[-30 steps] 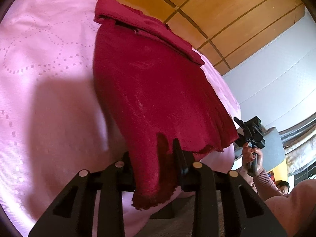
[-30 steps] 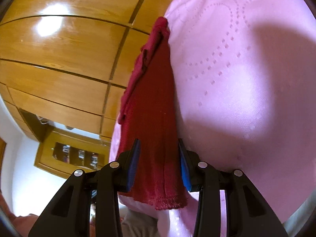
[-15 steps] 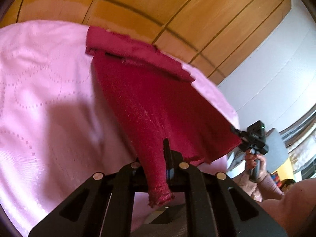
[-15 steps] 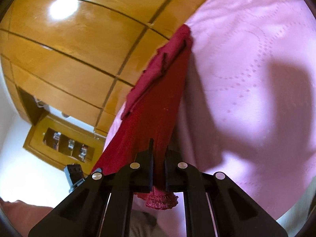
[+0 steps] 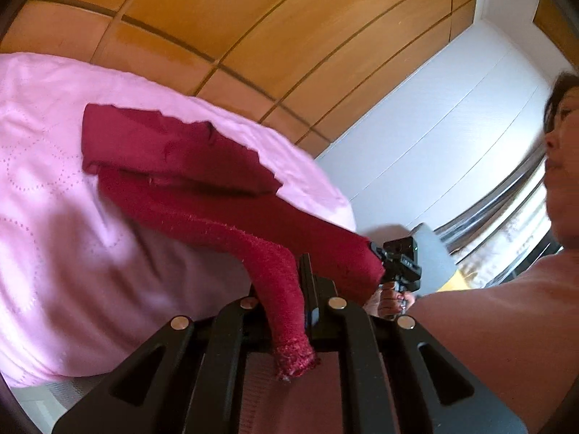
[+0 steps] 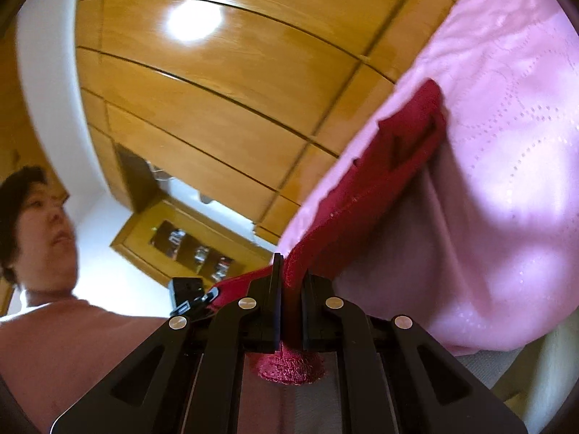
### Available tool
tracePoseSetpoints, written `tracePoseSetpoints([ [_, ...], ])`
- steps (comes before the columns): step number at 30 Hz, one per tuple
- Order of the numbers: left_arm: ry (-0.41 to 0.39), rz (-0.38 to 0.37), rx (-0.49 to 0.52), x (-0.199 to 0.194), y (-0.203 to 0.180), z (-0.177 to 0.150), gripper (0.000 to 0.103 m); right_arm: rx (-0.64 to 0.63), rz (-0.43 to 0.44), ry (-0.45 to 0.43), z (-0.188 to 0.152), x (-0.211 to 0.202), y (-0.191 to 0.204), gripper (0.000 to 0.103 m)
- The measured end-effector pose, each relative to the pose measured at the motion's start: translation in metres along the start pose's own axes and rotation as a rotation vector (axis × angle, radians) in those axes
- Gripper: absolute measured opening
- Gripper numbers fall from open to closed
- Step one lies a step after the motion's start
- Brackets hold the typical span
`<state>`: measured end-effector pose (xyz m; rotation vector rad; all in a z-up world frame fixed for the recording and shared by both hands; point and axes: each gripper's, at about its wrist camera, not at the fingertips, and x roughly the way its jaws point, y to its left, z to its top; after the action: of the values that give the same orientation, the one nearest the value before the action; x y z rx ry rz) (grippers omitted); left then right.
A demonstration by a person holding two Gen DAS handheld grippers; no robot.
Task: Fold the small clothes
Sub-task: 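Lay the held hem over the collar with both tools and release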
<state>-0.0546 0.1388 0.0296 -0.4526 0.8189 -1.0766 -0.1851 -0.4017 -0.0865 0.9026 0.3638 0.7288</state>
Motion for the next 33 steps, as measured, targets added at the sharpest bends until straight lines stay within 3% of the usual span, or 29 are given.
tracePoseSetpoints([
  [4,-0.054,-0.028,-0.059,-0.003,0.02,0.013,0.007,0.018,0.045,-0.056,0.027,0.012,-0.003,0.007],
  [10,-0.104,0.06,-0.102,0.019,0.059,0.052,0.008,0.082,0.034,-0.09,0.089,0.057,-0.026,0.007],
  [15,-0.113,0.147,-0.111,0.04,0.097,0.085,0.008,0.171,-0.015,-0.091,0.132,0.093,-0.057,0.007],
  [20,-0.075,0.233,-0.151,0.072,0.141,0.112,0.008,0.275,-0.121,-0.072,0.166,0.13,-0.097,0.007],
  [25,-0.049,0.301,-0.19,0.101,0.18,0.129,0.008,0.351,-0.232,-0.05,0.184,0.16,-0.135,0.007],
  [29,-0.052,0.316,-0.247,0.114,0.205,0.136,0.009,0.371,-0.265,-0.049,0.191,0.173,-0.152,0.007],
  [31,-0.047,0.336,-0.266,0.121,0.21,0.137,0.011,0.354,-0.285,-0.059,0.195,0.175,-0.154,0.013],
  [33,-0.042,0.334,-0.289,0.127,0.215,0.139,0.021,0.335,-0.289,-0.067,0.2,0.179,-0.153,0.043],
])
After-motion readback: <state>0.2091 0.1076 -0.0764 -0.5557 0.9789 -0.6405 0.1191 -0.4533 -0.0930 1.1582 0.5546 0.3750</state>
